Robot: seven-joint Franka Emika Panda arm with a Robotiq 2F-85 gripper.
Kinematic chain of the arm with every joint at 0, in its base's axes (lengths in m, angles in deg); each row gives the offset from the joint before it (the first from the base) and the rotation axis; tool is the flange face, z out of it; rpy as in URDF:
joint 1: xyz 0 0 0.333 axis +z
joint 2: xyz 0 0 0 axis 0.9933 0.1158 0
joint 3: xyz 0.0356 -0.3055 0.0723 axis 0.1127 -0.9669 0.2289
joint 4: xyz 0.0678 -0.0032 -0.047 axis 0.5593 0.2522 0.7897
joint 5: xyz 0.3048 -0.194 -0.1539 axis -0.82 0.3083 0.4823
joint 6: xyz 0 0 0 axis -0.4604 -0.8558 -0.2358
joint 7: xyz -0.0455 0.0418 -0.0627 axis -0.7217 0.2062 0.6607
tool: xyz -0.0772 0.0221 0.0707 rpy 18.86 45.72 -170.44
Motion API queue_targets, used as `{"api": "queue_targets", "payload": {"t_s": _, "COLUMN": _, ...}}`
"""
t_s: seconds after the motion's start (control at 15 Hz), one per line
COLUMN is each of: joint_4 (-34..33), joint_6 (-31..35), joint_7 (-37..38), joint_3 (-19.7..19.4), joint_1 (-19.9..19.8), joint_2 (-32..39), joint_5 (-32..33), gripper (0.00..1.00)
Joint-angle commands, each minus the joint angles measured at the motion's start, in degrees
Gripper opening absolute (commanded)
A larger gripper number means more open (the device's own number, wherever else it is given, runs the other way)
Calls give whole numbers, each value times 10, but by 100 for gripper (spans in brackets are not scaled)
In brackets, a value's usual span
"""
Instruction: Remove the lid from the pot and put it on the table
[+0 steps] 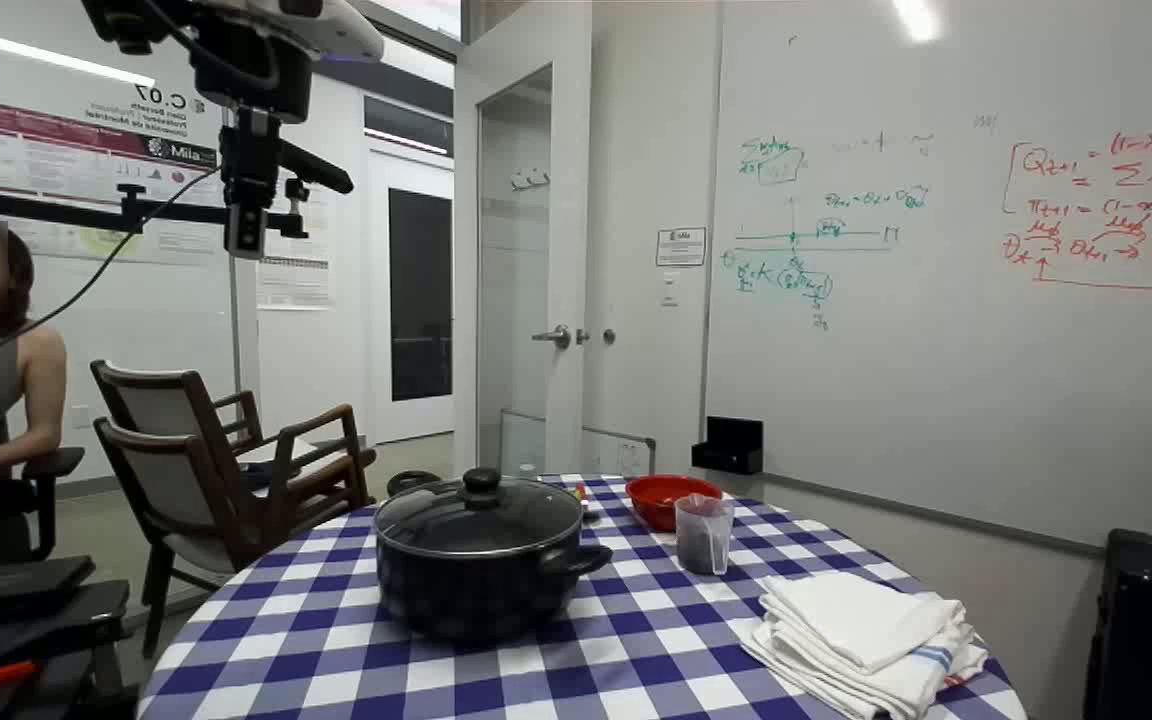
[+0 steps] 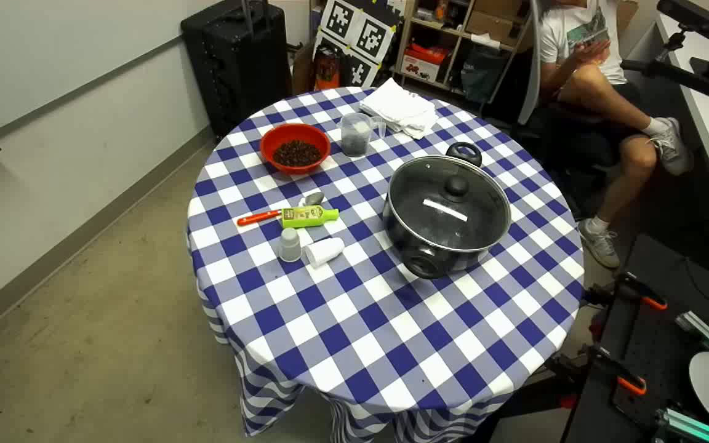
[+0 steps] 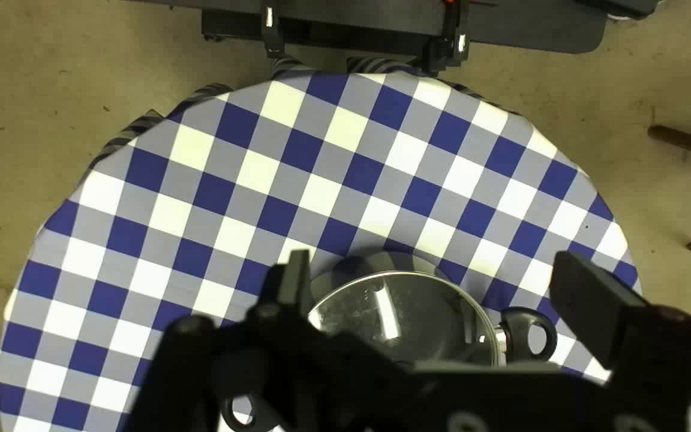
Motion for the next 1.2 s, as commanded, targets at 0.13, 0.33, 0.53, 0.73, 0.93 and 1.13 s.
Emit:
{"api": "queue_targets", "payload": {"t_s": 0.13, "joint_4": -1, "joint_6": -1, "joint_7": -2, "joint_3": 4, "joint_1": -5, "joint_2": 1, "joint_5": -2, "gripper": 100}}
{"api": "queue_targets", "payload": {"t_s": 0.33, "joint_4": -1, "joint_6": -1, "joint_7": -2, "joint_3": 4, "joint_1": -5, "joint_2": 1, "joint_5": -2, "gripper": 100}}
{"api": "queue_targets", "payload": {"t_s": 0.53, "joint_4": -1, "joint_6": -1, "joint_7": -2, "joint_3": 4, "joint_1": -5, "joint_2": 1, "joint_5": -2, "gripper": 100}}
{"api": "queue_targets", "payload": {"t_s": 0.73, "joint_4": -1, "joint_6": -1, "joint_7": -2, "joint_3": 4, "joint_1": -5, "joint_2": 1, "joint_5": -2, "gripper": 100}}
{"api": "queue_targets", "payload": {"t_s": 0.93, "joint_4": -1, "joint_6": -1, "joint_7": -2, "joint_3": 4, "joint_1": -5, "joint_2": 1, "joint_5": -2, "gripper": 100}}
{"api": "queue_targets", "payload": {"t_s": 1.13, "joint_4": -5, "joint_6": -1, "joint_7": -13, "joint_3": -3, "joint_1": -7, "joint_2": 14, "joint_5": -3, "gripper": 100}}
